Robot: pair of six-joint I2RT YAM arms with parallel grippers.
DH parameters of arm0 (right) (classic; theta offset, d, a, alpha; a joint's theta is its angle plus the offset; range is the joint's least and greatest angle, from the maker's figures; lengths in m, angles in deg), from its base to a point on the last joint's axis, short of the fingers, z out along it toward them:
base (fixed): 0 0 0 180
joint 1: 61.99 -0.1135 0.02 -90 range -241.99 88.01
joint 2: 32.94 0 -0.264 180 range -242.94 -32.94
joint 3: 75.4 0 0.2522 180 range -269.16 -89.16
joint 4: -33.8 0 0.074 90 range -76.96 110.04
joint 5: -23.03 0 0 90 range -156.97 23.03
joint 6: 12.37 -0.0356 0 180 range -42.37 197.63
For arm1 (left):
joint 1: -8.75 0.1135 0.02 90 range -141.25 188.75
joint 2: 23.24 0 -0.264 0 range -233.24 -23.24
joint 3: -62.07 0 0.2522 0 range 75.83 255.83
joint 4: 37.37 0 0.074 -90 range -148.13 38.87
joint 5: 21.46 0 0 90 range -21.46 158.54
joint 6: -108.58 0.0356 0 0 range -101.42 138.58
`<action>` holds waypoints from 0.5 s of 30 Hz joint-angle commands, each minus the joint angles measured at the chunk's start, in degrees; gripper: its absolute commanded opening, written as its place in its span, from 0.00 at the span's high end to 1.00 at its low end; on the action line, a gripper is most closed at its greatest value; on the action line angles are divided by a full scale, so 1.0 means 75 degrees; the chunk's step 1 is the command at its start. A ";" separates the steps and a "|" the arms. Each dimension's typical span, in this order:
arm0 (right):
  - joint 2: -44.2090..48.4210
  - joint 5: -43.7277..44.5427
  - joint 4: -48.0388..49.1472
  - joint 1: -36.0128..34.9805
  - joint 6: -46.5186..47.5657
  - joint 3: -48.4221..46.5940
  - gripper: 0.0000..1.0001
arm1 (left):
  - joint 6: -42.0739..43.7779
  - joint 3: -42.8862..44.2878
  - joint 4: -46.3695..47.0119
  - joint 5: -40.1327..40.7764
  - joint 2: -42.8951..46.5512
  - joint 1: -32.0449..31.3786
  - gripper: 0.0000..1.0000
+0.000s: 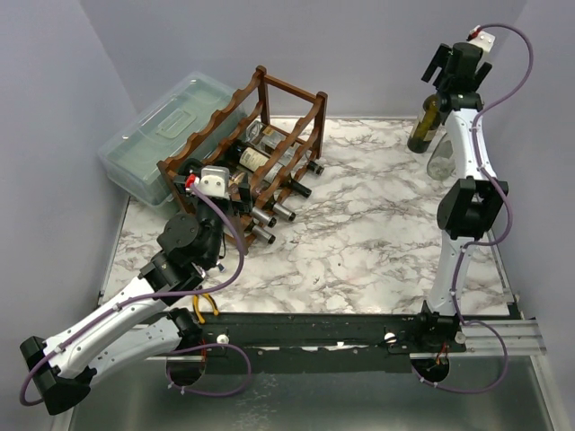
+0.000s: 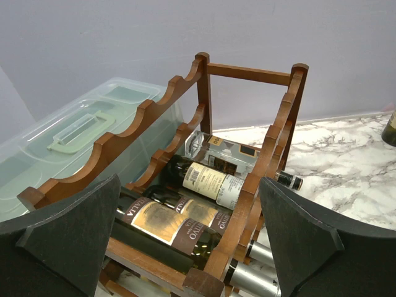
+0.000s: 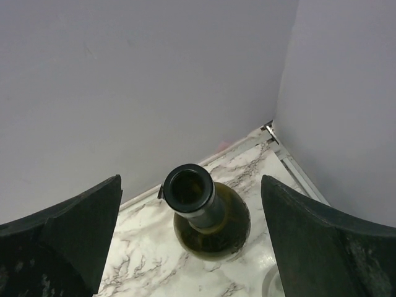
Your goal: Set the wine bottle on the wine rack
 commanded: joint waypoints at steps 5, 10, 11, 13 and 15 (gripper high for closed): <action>-0.0881 -0.0001 0.1022 0.0019 0.0625 -0.0290 0.10 | 0.0073 0.0209 0.0042 -0.0027 0.0011 0.0001 0.06; -0.1050 0.0113 0.1488 0.0022 0.0734 -0.0222 0.23 | 0.0205 0.0210 0.0107 0.0092 -0.0107 0.0002 0.06; -0.1113 0.0121 0.1608 0.0021 0.0781 -0.0196 0.23 | 0.0197 0.0203 0.0104 0.0076 -0.0119 0.0002 0.06; -0.1269 0.0125 0.1698 0.0018 0.0934 -0.0249 0.24 | 0.0194 0.0172 0.0114 0.0055 -0.0159 0.0002 0.06; -0.1318 0.0115 0.2001 0.0023 0.1067 -0.0071 0.24 | 0.0239 0.0189 0.0112 0.0082 -0.0231 0.0002 0.06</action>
